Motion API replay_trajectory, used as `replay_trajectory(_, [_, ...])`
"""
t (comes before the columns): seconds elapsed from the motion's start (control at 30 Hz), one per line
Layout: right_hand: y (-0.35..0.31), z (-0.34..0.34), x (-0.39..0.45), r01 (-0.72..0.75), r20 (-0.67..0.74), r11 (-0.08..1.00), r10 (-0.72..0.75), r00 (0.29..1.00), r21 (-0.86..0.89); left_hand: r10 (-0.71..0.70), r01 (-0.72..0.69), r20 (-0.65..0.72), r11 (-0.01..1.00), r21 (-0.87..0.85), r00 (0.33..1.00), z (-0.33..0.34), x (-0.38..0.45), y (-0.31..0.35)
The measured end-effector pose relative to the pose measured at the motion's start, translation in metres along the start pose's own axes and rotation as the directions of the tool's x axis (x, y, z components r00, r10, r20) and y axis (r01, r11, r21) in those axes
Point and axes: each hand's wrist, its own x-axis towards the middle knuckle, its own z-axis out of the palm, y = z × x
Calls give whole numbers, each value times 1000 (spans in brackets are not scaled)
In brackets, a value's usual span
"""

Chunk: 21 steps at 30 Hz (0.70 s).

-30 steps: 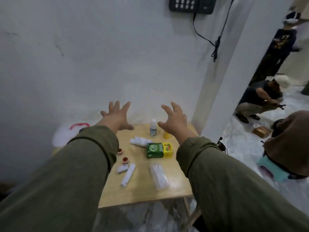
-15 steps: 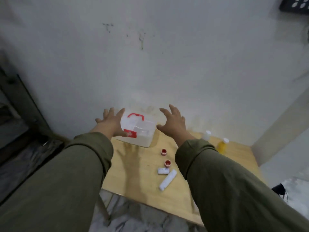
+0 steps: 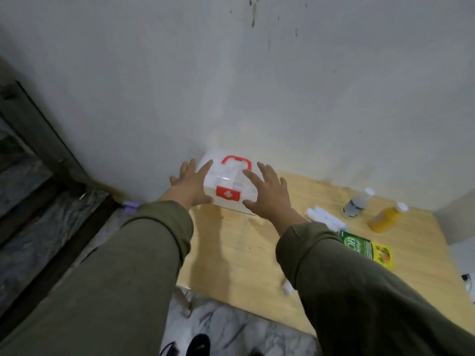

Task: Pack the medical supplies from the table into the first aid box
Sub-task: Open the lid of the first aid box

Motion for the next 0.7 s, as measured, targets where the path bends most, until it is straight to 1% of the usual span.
replay_trajectory(0.13, [-20,27,3,-21,-69,998,16,997,-63,136,-137,-88,991,-3,987,8,21,-12])
replay_trajectory(0.23, [-31,44,7,-80,-77,992,73,994,-92,202,-205,-98,979,-17,974,11,36,-18])
replay_trajectory(0.33, [-36,53,11,-131,-91,985,121,988,-112,230,-236,-103,971,-46,968,19,45,-21])
replay_trajectory(0.47, [-39,54,18,-165,-109,977,151,983,-132,250,-264,-146,961,-82,957,28,53,-24])
replay_trajectory(0.7, [-38,56,31,-185,-134,966,162,978,-180,270,-288,-180,954,-82,946,32,69,-24])
